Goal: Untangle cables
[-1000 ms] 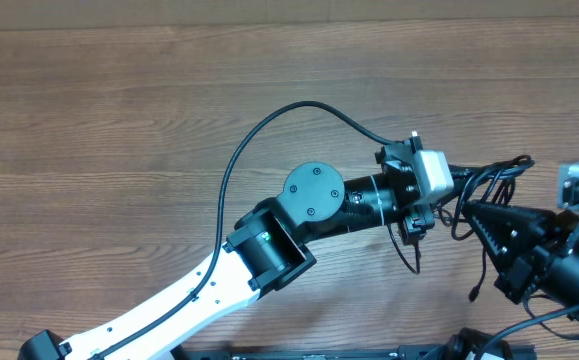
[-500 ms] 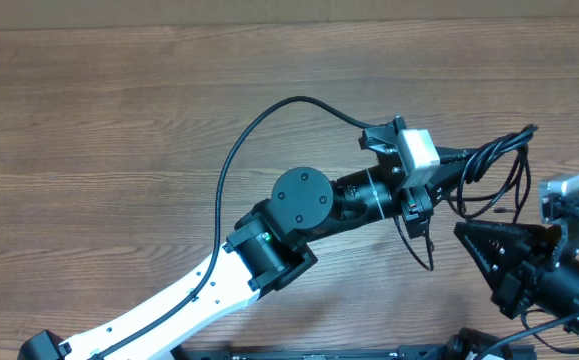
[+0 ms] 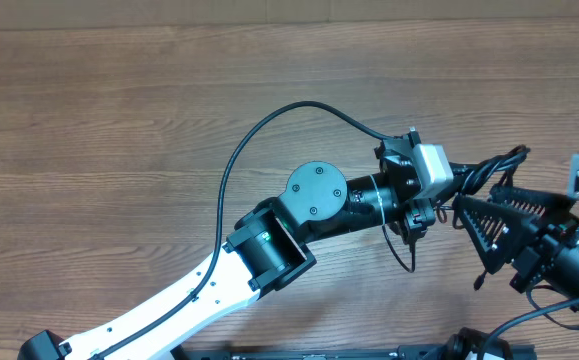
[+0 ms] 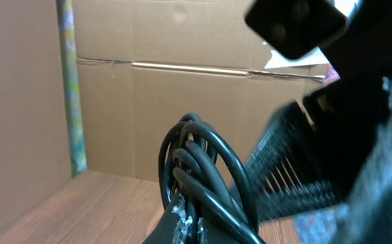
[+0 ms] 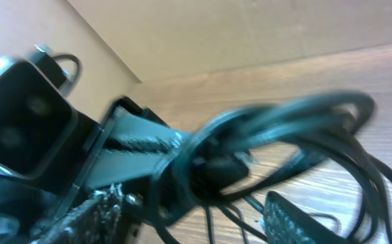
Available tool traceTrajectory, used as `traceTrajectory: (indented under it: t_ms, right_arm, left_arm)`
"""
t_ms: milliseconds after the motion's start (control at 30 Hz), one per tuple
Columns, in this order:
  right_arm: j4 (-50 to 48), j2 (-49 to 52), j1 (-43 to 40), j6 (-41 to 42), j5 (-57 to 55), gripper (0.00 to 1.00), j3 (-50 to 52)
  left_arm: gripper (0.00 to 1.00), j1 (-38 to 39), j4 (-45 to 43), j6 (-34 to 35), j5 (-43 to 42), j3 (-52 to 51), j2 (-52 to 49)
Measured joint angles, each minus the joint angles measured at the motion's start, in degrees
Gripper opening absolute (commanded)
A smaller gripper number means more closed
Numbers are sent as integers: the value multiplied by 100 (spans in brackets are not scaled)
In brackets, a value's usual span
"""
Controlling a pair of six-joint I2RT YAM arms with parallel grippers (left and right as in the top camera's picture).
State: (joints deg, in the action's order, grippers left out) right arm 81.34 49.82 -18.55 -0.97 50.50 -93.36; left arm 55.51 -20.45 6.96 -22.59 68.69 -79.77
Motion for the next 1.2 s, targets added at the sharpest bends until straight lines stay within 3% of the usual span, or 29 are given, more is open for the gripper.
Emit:
traceTrajectory:
  t_ms: [333, 1200]
  right_arm:
    - [-393, 0, 0, 588, 334, 72, 0]
    - [-127, 59, -13, 693, 382, 72, 0]
  left_arm:
    - [4, -9, 114, -142, -610, 0, 0]
    - [4, 2, -39, -404, -289, -2, 0]
